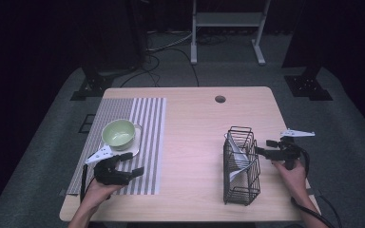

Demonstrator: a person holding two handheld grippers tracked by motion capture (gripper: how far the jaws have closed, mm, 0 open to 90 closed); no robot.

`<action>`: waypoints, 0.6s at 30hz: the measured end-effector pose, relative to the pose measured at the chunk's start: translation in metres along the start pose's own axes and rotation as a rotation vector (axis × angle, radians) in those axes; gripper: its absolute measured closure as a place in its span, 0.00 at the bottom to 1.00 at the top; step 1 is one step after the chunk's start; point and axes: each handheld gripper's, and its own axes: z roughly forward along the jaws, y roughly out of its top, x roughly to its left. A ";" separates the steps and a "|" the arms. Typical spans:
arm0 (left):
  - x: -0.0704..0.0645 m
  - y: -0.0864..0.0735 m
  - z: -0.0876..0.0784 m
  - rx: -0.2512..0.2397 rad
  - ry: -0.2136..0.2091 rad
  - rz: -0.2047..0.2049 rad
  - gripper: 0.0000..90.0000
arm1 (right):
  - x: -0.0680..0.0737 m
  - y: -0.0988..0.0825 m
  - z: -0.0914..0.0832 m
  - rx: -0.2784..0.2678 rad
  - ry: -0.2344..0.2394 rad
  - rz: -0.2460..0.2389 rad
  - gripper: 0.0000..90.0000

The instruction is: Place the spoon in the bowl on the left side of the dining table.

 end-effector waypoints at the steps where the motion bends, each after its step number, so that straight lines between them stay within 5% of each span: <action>1: -0.002 0.003 0.001 -0.002 -0.005 -0.003 0.10 | 0.000 0.000 0.000 0.000 0.003 0.000 0.20; 18: -0.044 0.055 0.037 -0.018 -0.118 0.081 0.10 | -0.001 0.000 0.000 0.003 0.009 0.014 0.20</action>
